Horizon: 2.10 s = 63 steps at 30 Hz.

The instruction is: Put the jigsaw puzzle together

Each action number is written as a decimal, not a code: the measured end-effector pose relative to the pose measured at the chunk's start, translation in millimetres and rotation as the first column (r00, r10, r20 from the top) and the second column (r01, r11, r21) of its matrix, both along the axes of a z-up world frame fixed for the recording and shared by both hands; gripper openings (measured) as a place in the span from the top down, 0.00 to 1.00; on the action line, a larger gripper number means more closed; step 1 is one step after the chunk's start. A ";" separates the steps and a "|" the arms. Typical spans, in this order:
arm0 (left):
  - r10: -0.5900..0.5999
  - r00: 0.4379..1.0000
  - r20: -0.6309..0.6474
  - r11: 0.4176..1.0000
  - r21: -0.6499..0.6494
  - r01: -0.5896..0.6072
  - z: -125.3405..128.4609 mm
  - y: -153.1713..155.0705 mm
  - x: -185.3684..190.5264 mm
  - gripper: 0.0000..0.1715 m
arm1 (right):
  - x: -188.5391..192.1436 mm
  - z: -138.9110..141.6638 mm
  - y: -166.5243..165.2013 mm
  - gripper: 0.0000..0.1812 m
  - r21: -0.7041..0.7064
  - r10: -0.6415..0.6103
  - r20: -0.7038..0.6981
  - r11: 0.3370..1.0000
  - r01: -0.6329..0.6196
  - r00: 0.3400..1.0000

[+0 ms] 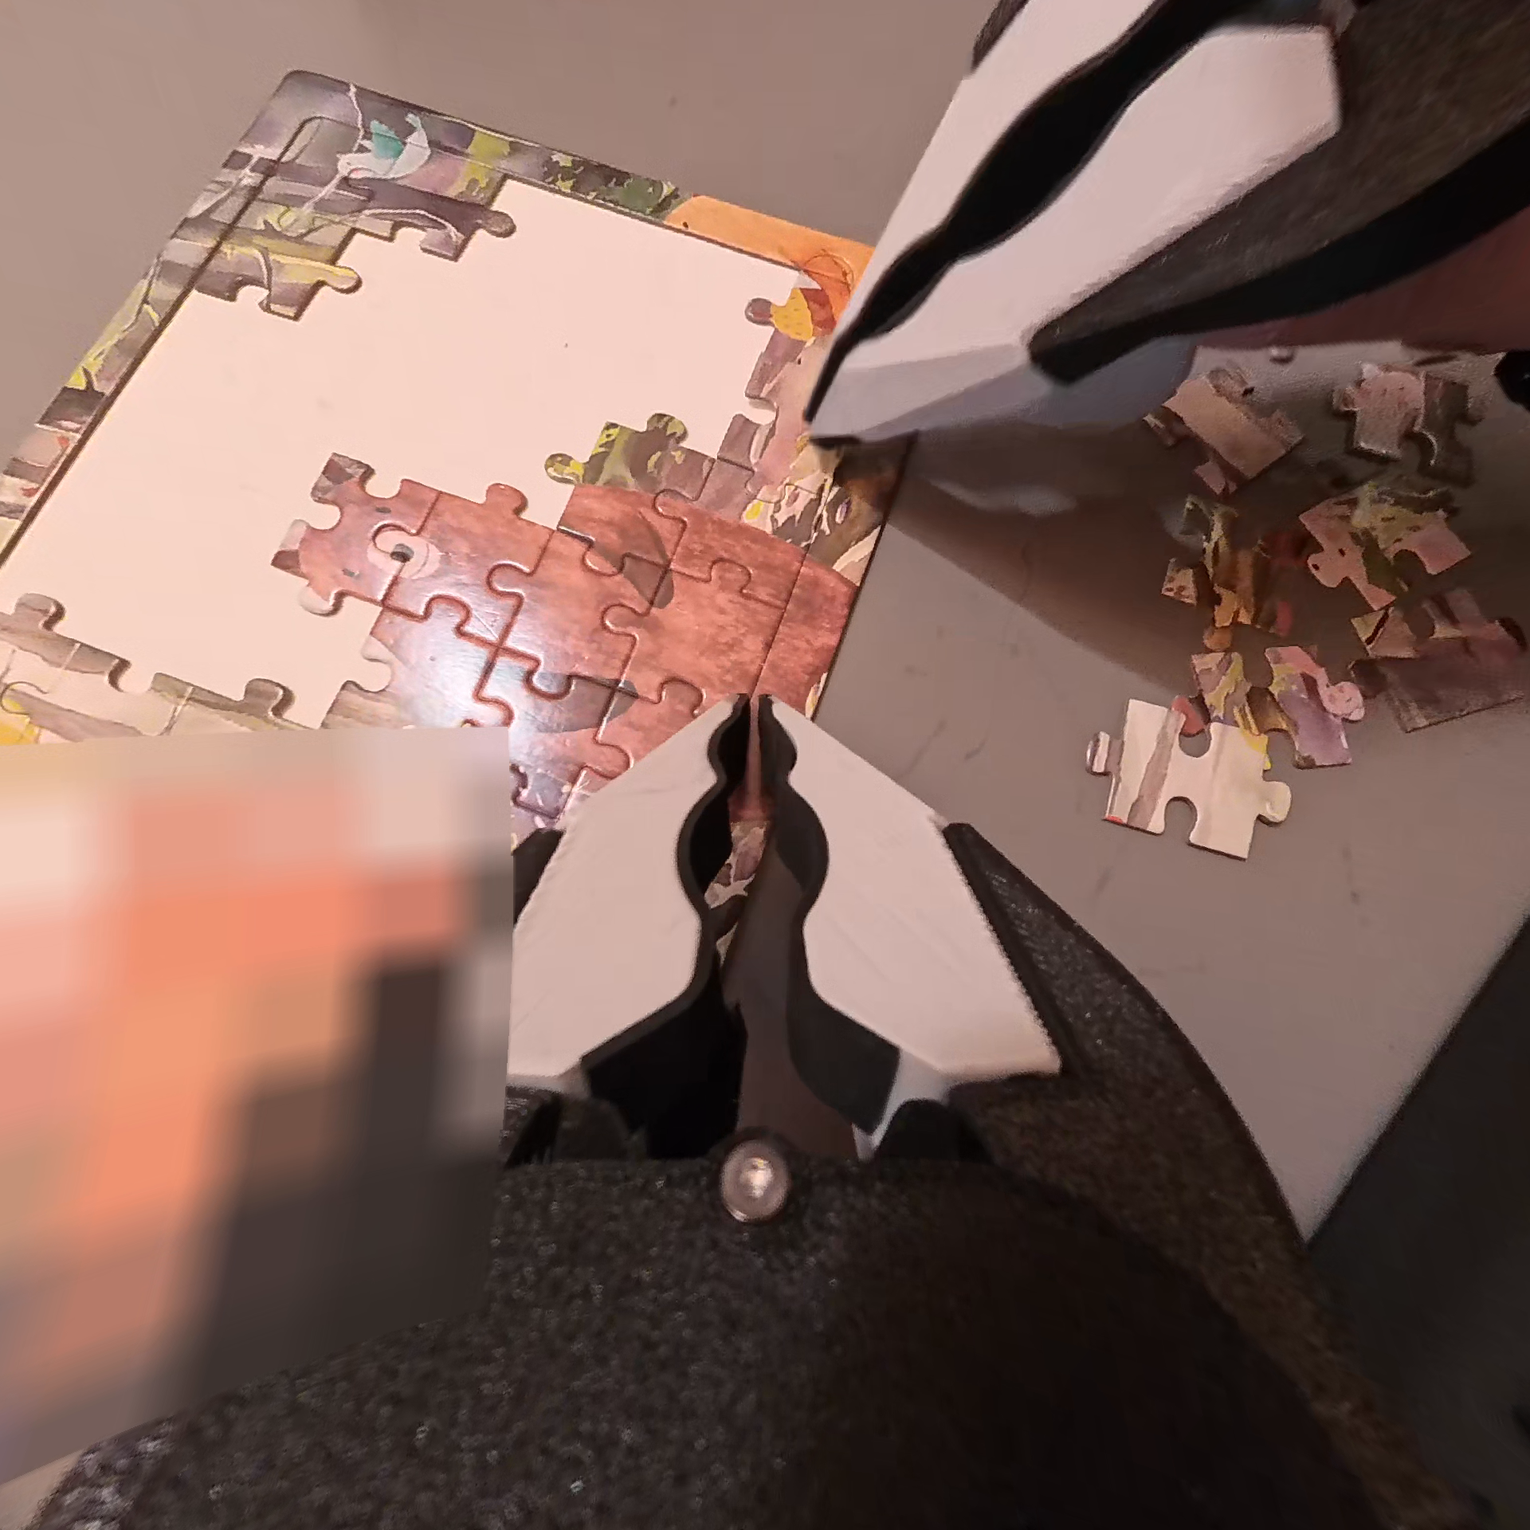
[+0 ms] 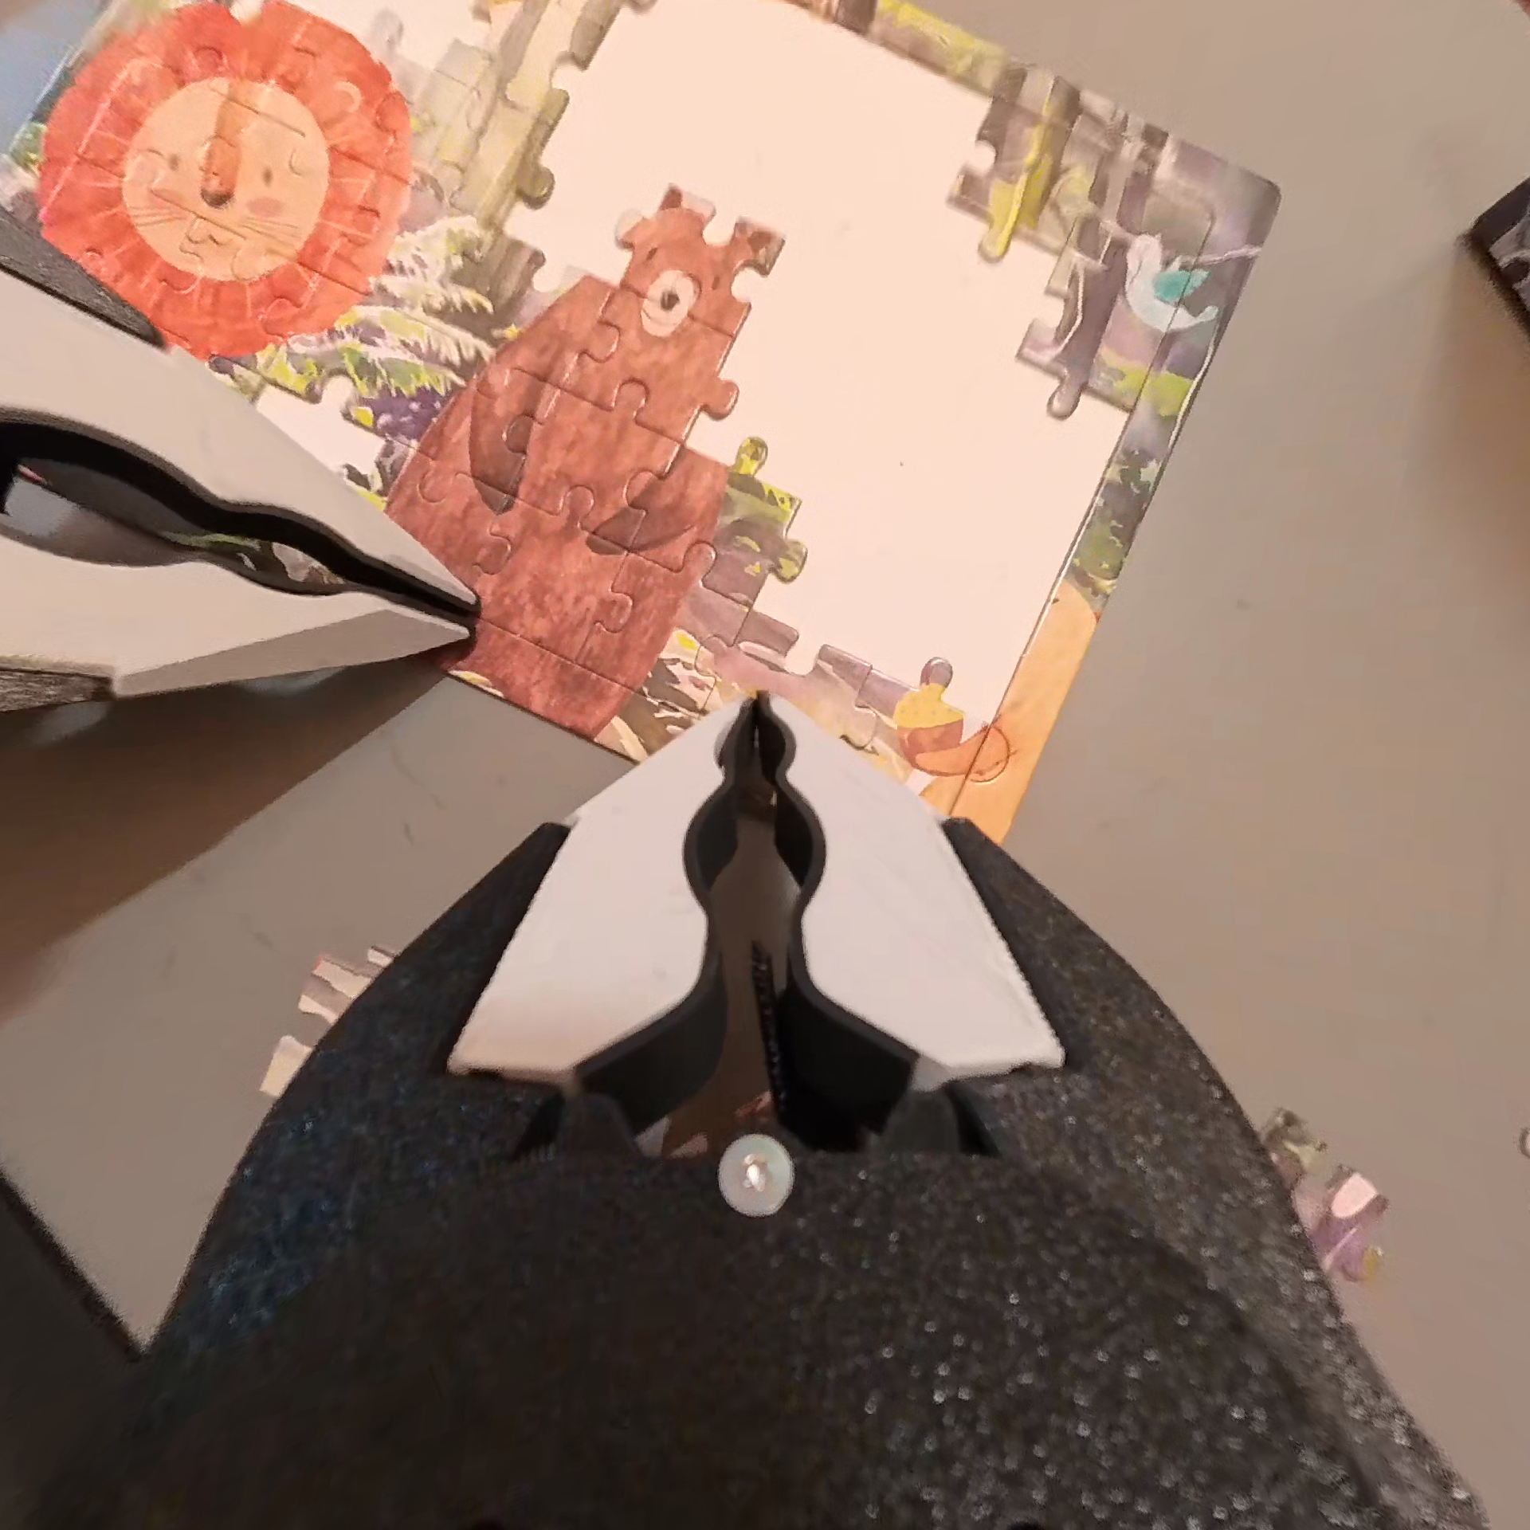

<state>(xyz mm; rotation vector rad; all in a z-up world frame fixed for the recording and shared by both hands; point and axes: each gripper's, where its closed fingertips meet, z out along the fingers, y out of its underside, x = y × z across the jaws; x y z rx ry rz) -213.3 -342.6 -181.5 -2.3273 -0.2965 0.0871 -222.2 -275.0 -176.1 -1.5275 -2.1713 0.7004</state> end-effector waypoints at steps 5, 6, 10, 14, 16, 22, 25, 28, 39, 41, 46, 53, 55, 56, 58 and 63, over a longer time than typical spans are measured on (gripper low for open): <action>0.004 1.000 0.008 1.000 0.006 -0.004 -0.1 0.0 -0.1 0.99 | -11.0 11.4 -5.9 1.00 -0.067 0.039 -0.038 0.997 -0.041 0.999; 0.005 1.000 0.009 1.000 0.007 -0.005 -0.1 -0.1 -0.2 0.99 | -9.9 2.2 -3.1 1.00 -0.037 0.043 -0.004 0.998 -0.043 0.999; 0.008 1.000 0.015 1.000 0.011 -0.008 -0.2 -0.4 0.0 0.99 | -8.4 -3.9 2.0 1.00 -0.037 0.035 0.018 0.999 -0.035 0.999; 0.007 1.000 0.009 1.000 0.011 -0.007 -0.1 -0.5 0.0 0.99 | -12.4 15.9 17.4 1.00 -0.048 -0.014 -0.075 0.999 0.011 0.997; 0.007 1.000 0.011 1.000 0.012 -0.007 -0.1 -0.5 -0.1 0.99 | -7.5 7.5 15.6 1.00 -0.049 -0.002 -0.041 0.999 0.000 0.999; 0.007 1.000 0.016 1.000 0.015 -0.008 0.1 -0.7 -0.1 0.99 | -6.4 7.2 21.4 1.00 -0.047 -0.015 -0.062 0.999 0.012 0.998; 0.007 1.000 0.013 1.000 0.015 -0.008 0.1 -0.7 -0.1 0.99 | -7.1 30.8 23.4 1.00 -0.079 -0.023 -0.148 0.997 0.011 0.989; 0.007 1.000 0.015 1.000 0.016 -0.007 0.2 -0.7 -0.2 0.99 | -1.2 10.6 19.8 1.00 -0.016 0.012 -0.082 1.000 -0.013 0.997; 0.011 1.000 -0.011 1.000 0.024 -0.011 2.8 -0.6 -2.3 0.95 | -7.8 24.3 37.7 1.00 -0.062 -0.061 -0.138 0.997 0.053 0.989; 0.025 0.999 -0.022 0.999 0.044 -0.024 7.5 -0.5 -5.6 0.94 | -7.8 24.8 38.5 1.00 -0.046 -0.055 -0.145 0.998 0.048 0.988; 0.087 0.996 -0.017 0.988 0.132 -0.084 24.0 -2.8 -18.5 0.94 | -2.1 -4.4 18.5 1.00 0.009 0.025 -0.062 1.000 -0.025 0.998; 0.113 0.993 -0.023 0.984 0.138 -0.109 24.3 -4.6 -23.3 0.94 | -5.6 10.5 32.7 1.00 -0.042 -0.034 -0.106 0.999 0.030 0.994; 0.111 0.993 -0.032 0.985 0.138 -0.106 24.8 -4.7 -23.0 0.94 | -11.3 35.2 47.3 1.00 -0.090 -0.108 -0.194 0.992 0.092 0.975; 0.111 0.993 -0.033 0.985 0.138 -0.106 25.0 -4.9 -23.0 0.94 | -11.8 41.7 50.8 1.00 -0.097 -0.123 -0.216 0.990 0.104 0.969; 0.111 0.993 -0.036 0.985 0.138 -0.105 24.8 -5.0 -23.1 0.94 | -10.2 39.6 50.5 1.00 -0.077 -0.114 -0.215 0.992 0.100 0.970; 0.103 0.994 -0.038 0.986 0.133 -0.097 23.1 -4.8 -21.8 0.94 | -2.7 17.5 41.1 1.00 -0.111 -0.081 -0.117 0.991 0.068 0.990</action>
